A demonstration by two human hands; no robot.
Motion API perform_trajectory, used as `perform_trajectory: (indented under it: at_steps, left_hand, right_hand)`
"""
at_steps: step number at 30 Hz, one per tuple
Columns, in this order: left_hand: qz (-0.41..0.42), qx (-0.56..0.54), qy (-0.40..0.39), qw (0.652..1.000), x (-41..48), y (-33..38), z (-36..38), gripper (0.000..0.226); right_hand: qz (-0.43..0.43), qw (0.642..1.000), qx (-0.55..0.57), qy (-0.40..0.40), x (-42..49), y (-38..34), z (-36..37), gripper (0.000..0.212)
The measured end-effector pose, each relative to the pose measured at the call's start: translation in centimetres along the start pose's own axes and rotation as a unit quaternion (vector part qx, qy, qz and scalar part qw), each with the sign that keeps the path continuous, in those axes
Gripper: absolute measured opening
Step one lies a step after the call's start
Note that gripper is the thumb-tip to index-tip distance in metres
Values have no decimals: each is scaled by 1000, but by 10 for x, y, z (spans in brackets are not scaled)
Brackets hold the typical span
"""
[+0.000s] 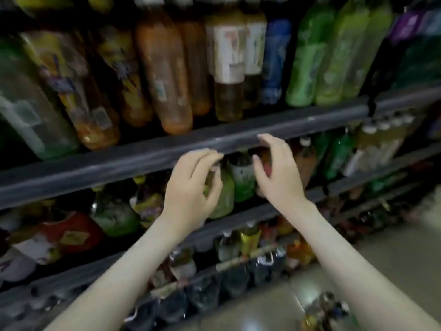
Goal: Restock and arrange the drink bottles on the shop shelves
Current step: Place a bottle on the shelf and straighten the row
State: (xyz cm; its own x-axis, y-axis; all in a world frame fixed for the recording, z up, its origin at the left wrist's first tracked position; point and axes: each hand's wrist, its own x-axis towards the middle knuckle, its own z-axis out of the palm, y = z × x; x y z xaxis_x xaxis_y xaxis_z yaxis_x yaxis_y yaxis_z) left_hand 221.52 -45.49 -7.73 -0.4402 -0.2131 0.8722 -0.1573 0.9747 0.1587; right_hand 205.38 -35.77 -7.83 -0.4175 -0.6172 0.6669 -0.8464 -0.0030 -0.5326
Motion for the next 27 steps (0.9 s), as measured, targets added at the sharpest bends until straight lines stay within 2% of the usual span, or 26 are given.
perform_trajectory:
  at_steps: [1, 3, 5, 9, 12, 15, 19, 22, 23, 25, 27]
  left_hand:
    - [-13, -42, -49, 998, -23, 7, 7, 25]
    - [-72, -103, -161, 979, -73, 18, 28, 28]
    - [-138, -133, -265, 945, -125, 28, 52, 32]
    - [-242, -133, -430, 859, -219, 41, 95, 39]
    - [-279, -106, -526, 797, -283, 42, 119, 31]
    - [-317, -94, -568, 754, -335, 47, 129, 30]
    - [-363, -80, -605, 705, -388, 58, 138, 34]
    - [-324, -54, -641, 694, -426, 55, 137, 68]
    - [-317, -39, -649, 690, -438, 48, 136, 65]
    - [-325, -12, -662, 675, -466, 31, 128, 41]
    - [-381, 11, -653, 654, -501, 15, 112, 34]
  right_hand:
    - [6, 1000, -13, -24, -26, 7, -1, 40]
    - [80, 991, -21, -103, -80, 26, 1, 40]
    - [176, 969, -19, -171, -135, 51, 7, 40]
    - [348, 904, -35, -247, -239, 100, 17, 42]
    - [442, 848, -57, -287, -309, 136, 28, 38]
    - [502, 799, -73, -325, -366, 149, 38, 35]
    - [499, 784, -66, -364, -418, 155, 54, 40]
    - [491, 772, -54, -400, -447, 162, 77, 44]
    - [481, 771, -54, -414, -457, 166, 89, 45]
    - [448, 766, -59, -457, -475, 169, 116, 48]
    - [411, 746, -62, -520, -494, 166, 146, 51]
